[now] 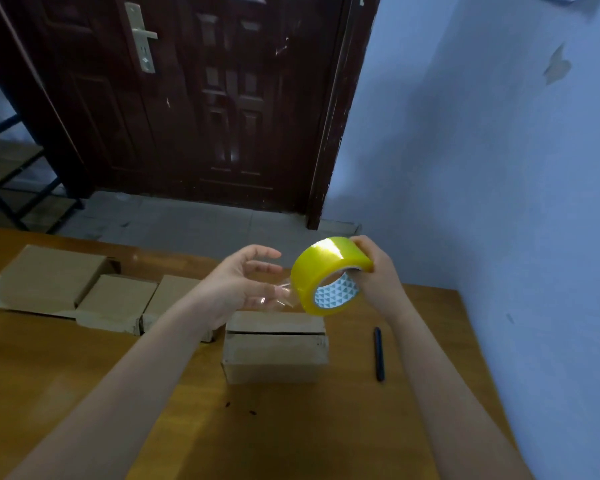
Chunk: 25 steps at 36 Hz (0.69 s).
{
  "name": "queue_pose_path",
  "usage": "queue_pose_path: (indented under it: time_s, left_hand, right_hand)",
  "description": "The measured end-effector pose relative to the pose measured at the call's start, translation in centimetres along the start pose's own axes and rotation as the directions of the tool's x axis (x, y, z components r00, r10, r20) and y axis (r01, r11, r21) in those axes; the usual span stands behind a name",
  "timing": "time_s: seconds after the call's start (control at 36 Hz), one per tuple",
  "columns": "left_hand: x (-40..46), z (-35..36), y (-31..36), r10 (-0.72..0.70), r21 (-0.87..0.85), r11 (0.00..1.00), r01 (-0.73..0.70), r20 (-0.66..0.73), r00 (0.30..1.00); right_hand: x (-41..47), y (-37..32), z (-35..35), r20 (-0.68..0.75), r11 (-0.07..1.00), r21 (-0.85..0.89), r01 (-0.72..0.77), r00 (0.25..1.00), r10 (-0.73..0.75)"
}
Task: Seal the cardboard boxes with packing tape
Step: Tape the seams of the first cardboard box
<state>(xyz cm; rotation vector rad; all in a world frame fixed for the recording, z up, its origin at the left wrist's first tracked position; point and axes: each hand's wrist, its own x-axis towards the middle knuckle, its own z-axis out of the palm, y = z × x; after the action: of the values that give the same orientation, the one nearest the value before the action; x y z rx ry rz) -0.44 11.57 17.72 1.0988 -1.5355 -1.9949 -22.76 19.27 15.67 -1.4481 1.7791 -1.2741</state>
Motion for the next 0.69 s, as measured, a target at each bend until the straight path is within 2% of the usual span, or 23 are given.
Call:
queue_pose_path:
  time_s: [0.19, 0.33, 0.39, 0.5, 0.56, 0.61, 0.69]
  left_hand:
    - [0.7, 0.0, -1.5, -0.1, 0.211, 0.974, 0.078, 0.097, 0.99]
    - [1.9, 0.1, -2.2, -0.143, 0.324, 0.942, 0.088, 0.149, 0.978]
    - [2.3, -0.2, -2.7, -0.157, 0.353, 0.931, 0.091, 0.161, 0.975]
    - [2.7, -0.8, -4.5, -0.208, 0.451, 0.884, 0.123, 0.146, 0.967]
    - [2.5, -1.0, -5.2, -0.243, 0.397, 0.905, 0.155, 0.181, 0.953]
    - [2.0, -1.2, -5.7, -0.274, 0.235, 0.948, 0.215, 0.257, 0.927]
    - [1.4, -1.4, -6.7, -0.29, 0.043, 0.956, 0.291, 0.305, 0.907]
  right_hand:
    - [-0.3, 0.2, 0.2, -0.011, 0.961, -0.233, 0.146, 0.988, -0.153]
    - [-1.1, -0.6, 1.1, 0.017, 0.887, -0.333, 0.321, 0.942, -0.335]
    - [-1.5, -1.1, 1.3, 0.03, 0.826, -0.406, 0.39, 0.91, -0.415]
    - [-1.9, -2.3, 0.7, 0.092, 0.631, -0.571, 0.525, 0.804, -0.587]
    - [-1.9, -2.7, 0.3, 0.137, 0.56, -0.601, 0.57, 0.764, -0.63]
    - [-1.9, -2.7, -0.1, 0.174, 0.512, -0.62, 0.594, 0.741, -0.648]
    - [-2.0, -2.1, -0.4, 0.18, 0.522, -0.623, 0.583, 0.756, -0.63]
